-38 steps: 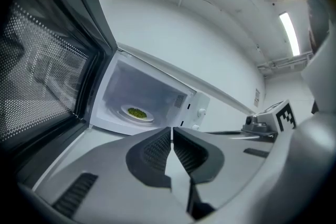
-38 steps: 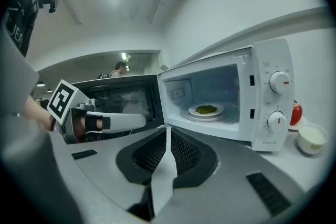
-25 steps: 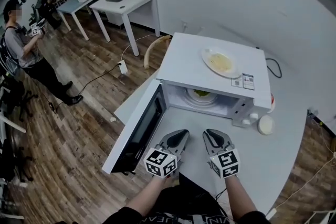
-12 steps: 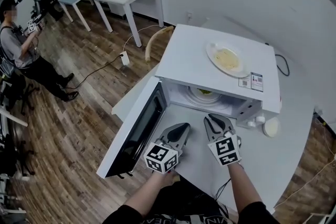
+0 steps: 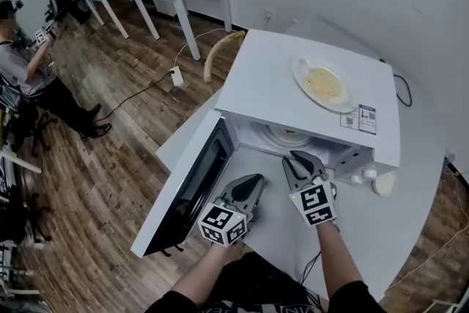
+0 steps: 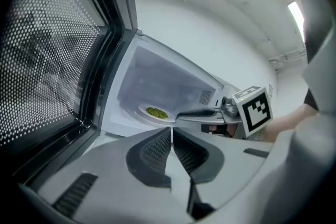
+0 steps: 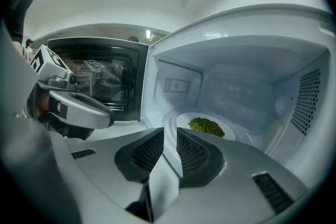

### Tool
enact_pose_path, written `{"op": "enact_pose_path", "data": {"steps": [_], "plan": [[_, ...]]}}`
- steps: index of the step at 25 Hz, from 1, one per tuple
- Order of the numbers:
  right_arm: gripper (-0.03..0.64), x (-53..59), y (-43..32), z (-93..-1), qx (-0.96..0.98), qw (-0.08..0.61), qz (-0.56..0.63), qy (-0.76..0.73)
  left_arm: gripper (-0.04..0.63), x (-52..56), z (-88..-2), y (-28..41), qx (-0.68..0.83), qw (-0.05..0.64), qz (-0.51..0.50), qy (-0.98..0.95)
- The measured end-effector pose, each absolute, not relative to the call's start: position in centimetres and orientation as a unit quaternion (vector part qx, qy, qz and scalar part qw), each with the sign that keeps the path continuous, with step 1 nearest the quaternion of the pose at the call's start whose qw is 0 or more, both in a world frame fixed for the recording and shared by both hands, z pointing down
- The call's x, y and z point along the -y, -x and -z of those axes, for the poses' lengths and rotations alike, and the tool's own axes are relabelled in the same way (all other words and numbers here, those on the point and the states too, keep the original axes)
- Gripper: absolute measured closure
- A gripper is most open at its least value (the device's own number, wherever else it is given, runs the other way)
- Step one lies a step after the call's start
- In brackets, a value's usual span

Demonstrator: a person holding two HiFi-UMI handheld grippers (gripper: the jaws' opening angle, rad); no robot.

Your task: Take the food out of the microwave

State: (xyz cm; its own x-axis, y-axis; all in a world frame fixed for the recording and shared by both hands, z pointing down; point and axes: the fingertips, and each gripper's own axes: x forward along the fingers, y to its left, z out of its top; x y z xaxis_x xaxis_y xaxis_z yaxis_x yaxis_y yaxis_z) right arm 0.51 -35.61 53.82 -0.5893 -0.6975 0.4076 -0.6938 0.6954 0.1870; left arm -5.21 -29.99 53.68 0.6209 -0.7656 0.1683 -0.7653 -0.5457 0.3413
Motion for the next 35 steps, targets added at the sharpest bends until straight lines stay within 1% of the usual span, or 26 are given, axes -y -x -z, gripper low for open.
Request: {"op": "enact_pose_path", "data": {"steps": [3,5,11,16,26,35], "plan": [[0.557,36.2,-0.4,-52.8,0.896,0.228,0.014,-0.381,0.575,30.3,-53.5,5.6,0.439,0.194,0.003,-0.877],[0.557,36.7,-0.3,-52.3,0.896,0.239,0.034,-0.373,0.575,30.3,-53.6,5.6,0.439,0.196,0.004,-0.877],[0.545,39.1,-0.7,-54.2,0.866,0.348,0.120,-0.339,0.575,30.2,-54.2,4.8,0.431,0.204,0.005,-0.879],[0.537,39.7,-0.4,-55.8,0.858,0.385,0.126,-0.316,0.575,30.2,-54.3,4.7,0.430,0.206,0.003,-0.879],[0.537,41.1,-0.4,-57.3,0.854,0.391,0.080,-0.334,0.575,30.5,-54.7,5.4,0.438,0.211,0.004,-0.874],[0.549,40.7,-0.2,-57.1,0.859,0.385,0.101,-0.321,0.575,30.7,-54.8,5.5,0.441,0.216,0.006,-0.871]]}}
